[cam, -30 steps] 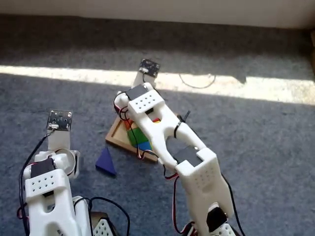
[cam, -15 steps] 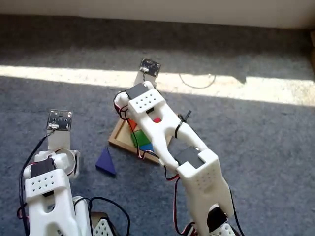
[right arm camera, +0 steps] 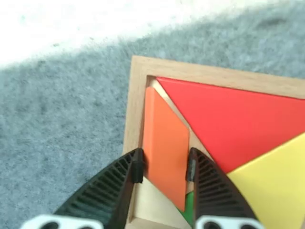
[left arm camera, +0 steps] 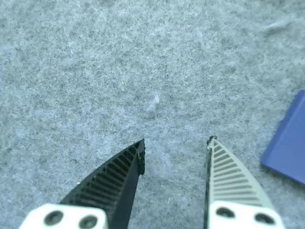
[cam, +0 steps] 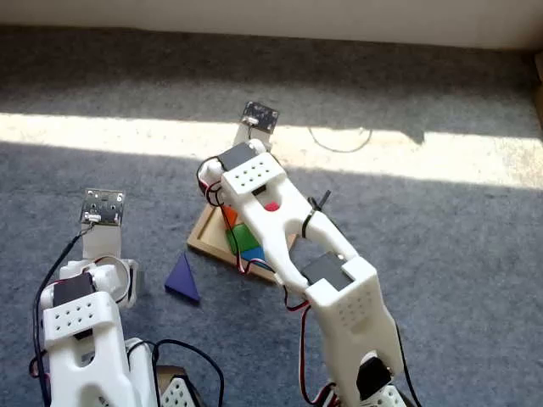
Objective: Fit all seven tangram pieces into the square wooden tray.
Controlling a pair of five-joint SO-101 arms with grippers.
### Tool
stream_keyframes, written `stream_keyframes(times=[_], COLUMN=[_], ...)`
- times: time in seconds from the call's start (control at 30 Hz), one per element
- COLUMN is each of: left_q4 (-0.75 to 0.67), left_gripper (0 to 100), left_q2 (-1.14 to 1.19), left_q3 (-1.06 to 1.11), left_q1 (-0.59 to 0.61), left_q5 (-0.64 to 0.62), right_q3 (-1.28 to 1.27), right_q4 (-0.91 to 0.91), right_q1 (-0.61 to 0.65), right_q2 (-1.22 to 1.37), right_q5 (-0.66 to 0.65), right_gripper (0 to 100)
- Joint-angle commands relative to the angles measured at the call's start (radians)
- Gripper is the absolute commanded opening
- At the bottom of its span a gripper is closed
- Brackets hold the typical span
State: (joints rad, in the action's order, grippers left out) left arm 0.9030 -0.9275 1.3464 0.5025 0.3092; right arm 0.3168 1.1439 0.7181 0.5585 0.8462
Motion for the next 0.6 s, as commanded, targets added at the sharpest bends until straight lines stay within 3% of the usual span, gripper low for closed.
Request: stream_keyframes(times=[0.0,0.13,0.4,0.57], left_q4=[-0.014,-0.014,-0.014,-0.014], left_gripper=[22,22,22,22], left_q2=[-0.019,-0.019,-0.019,-0.019], left_q3=[-0.007,-0.007,-0.007,-0.007], left_q1=[0.004,0.004,0.004,0.004], left_q5=[-0.005,-0.005,-0.003,-0.003], right_q3=[0.041,0.085,0.140,0.136], right_q4=[-0.016,-0.005,0.070,0.050], right_q1=[0.005,0.015,0.015,0.022], right_q2=[-0.070,-0.071,-0.070,-0.065], right_q5=[-0.048,-0.054,-0.055,-0.127], right_gripper=[16.6,23.5,23.2,5.0])
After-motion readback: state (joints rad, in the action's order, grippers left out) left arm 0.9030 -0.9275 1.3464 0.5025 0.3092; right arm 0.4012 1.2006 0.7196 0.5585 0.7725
